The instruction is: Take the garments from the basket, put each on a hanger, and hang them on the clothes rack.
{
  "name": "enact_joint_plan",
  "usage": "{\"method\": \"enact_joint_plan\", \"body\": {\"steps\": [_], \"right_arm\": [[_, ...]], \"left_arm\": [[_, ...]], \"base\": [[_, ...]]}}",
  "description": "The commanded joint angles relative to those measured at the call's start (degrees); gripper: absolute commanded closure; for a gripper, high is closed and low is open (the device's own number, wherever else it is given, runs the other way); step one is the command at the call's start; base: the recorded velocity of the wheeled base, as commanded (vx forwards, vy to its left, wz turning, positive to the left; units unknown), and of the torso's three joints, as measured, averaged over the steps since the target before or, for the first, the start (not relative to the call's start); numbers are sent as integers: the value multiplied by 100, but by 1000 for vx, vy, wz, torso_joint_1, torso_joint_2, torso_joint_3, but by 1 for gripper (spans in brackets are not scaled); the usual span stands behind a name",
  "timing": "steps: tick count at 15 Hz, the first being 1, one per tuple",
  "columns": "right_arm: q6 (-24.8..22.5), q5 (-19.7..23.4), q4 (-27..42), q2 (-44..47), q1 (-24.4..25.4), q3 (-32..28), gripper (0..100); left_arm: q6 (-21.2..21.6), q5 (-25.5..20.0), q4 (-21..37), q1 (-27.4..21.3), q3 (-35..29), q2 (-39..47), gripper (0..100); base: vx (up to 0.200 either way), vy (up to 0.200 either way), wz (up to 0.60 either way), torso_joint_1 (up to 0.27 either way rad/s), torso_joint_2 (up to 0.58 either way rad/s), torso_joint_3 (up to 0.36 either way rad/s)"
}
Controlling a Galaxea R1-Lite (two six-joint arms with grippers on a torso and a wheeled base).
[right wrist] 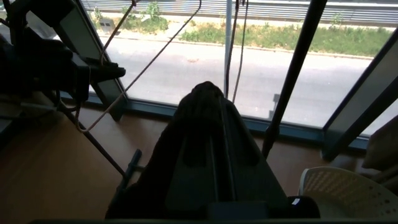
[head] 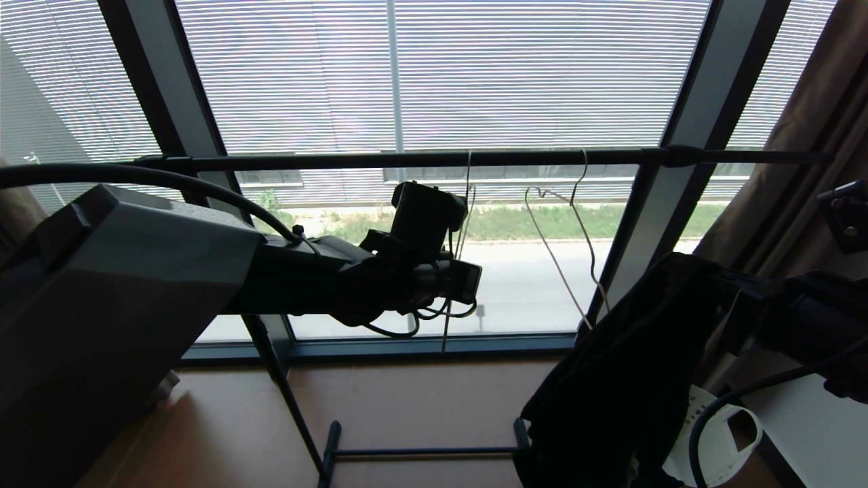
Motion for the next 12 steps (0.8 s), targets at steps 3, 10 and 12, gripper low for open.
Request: {"method": "enact_joint_plan", "body": {"steps": [3, 10, 12], "right_arm": [[-1, 1, 6, 7, 3, 11, 100], [-1, 1, 6, 7, 3, 11, 100], [-1, -8, 6, 7, 3, 11, 100]], "left_arm": [[-4, 27, -13, -24, -13, -9, 100], [5, 150, -13, -15, 31, -211, 100], [13, 150, -13, -33, 207, -475, 100]], "base": [[0, 0, 0, 0, 0, 0], [0, 0, 0, 0, 0, 0], [0, 0, 0, 0, 0, 0]]}}
